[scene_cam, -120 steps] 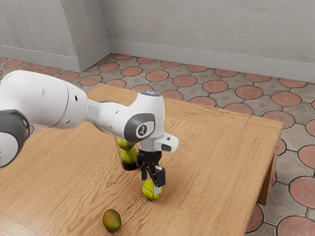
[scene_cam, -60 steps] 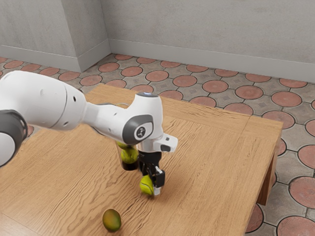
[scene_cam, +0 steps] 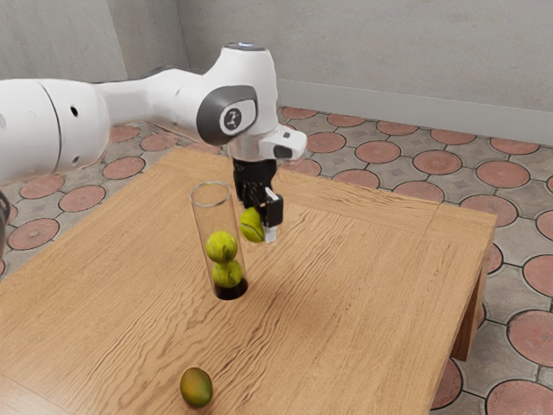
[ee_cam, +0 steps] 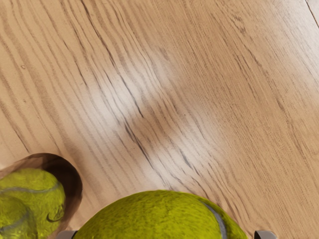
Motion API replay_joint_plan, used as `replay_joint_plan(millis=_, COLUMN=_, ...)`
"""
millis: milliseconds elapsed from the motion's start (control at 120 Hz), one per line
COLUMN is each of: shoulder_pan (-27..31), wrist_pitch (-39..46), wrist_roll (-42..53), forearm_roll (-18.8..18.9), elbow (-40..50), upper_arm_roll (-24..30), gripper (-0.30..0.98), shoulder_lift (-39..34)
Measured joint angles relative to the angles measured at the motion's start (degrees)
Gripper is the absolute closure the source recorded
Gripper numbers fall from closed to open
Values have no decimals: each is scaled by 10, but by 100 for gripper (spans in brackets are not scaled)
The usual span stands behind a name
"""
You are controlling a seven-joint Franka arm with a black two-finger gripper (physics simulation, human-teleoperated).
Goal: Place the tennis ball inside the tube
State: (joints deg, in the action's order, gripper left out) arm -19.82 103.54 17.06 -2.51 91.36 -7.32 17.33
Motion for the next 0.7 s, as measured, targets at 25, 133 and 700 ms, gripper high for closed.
replay_joint_plan(millis=25, shoulder_pan=0, wrist_pitch=-13, wrist_roll=0, forearm_roll=4, elbow=-18, upper_arm_roll=-2, gripper=35, shoulder_lift=0)
replay_joint_plan(millis=133, shoulder_pan=-1, wrist_pitch=-63, wrist_roll=-1, forearm_roll=21, elbow=-64, upper_arm_roll=-18, gripper=34, shoulder_lift=-3)
replay_joint_plan(millis=700, shoulder_pan=12, wrist_pitch=-179, wrist_roll=7, forearm_roll=62, elbow=-157, upper_arm_roll=-73, gripper=22, shoulder_lift=31)
